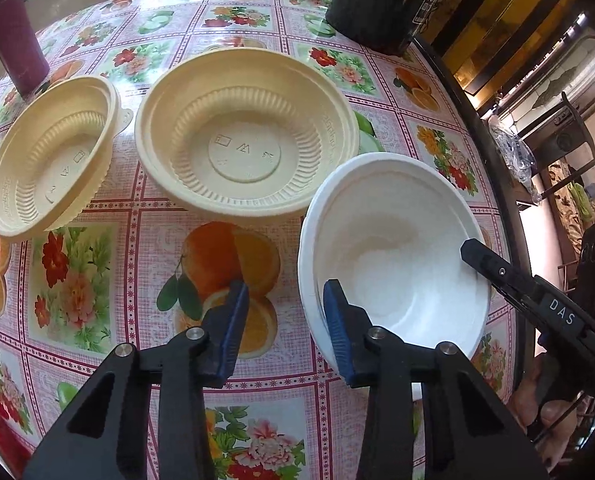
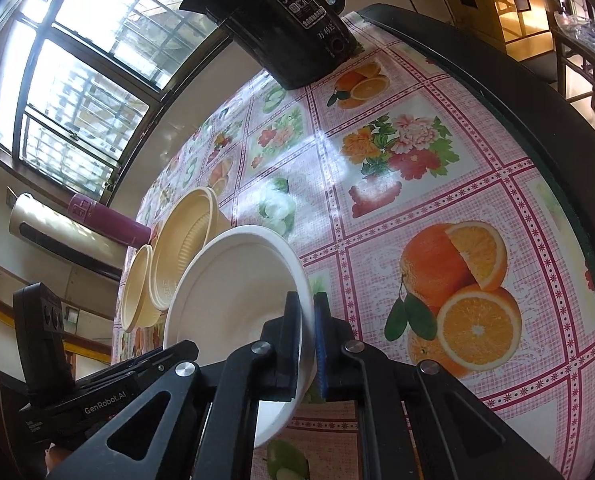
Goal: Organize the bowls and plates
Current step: 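Close the left gripper on the rim of the white bowl, then carry the white bowl onto the red plate stack and lower it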
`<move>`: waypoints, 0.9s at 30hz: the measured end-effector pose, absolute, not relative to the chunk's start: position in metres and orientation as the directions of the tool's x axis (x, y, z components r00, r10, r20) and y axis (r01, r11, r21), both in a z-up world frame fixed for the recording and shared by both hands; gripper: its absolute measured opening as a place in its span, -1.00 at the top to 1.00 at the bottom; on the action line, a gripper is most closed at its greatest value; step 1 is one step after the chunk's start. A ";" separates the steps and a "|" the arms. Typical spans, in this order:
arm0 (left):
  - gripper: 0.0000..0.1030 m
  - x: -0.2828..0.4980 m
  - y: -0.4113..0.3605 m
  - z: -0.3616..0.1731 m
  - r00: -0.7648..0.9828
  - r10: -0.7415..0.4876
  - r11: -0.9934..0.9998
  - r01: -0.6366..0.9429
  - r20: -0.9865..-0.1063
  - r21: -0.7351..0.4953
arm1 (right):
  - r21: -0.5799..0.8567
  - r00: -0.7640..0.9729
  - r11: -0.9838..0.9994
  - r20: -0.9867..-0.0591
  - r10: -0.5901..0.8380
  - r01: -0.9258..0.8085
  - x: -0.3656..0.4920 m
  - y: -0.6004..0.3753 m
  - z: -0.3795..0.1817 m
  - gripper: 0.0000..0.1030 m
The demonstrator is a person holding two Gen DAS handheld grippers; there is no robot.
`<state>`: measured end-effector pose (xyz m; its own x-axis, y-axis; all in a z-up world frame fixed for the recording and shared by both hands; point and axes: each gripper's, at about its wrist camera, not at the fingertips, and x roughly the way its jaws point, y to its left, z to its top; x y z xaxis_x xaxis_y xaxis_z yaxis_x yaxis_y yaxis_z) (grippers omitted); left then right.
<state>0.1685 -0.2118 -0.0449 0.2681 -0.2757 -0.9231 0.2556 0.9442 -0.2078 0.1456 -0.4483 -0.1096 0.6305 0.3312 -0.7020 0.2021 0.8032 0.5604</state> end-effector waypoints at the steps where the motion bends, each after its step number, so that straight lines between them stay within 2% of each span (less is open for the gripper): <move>1: 0.38 0.168 -0.212 -0.045 0.270 -0.276 0.944 0.258 -0.922 -0.207 | 0.557 0.631 0.806 -0.703 0.329 0.200 0.146 -0.447 -0.110 0.86; 4: 0.57 0.164 -0.212 -0.043 0.269 -0.287 0.940 0.263 -0.919 -0.216 | 0.553 0.629 0.810 -0.704 0.330 0.194 0.146 -0.443 -0.110 0.86; 9: 0.66 0.158 -0.208 -0.038 0.296 -0.269 0.943 0.276 -0.917 -0.187 | 0.537 0.620 0.825 -0.711 0.331 0.175 0.148 -0.433 -0.109 0.86; 16: 0.66 0.149 -0.179 -0.035 0.307 -0.267 0.949 0.247 -0.913 -0.194 | 0.520 0.591 0.847 -0.720 0.365 0.109 0.151 -0.403 -0.113 0.86; 27: 0.66 0.119 -0.097 -0.036 0.331 -0.254 0.965 0.155 -0.909 -0.213 | 0.577 0.542 0.817 -0.684 0.488 -0.007 0.151 -0.330 -0.122 0.87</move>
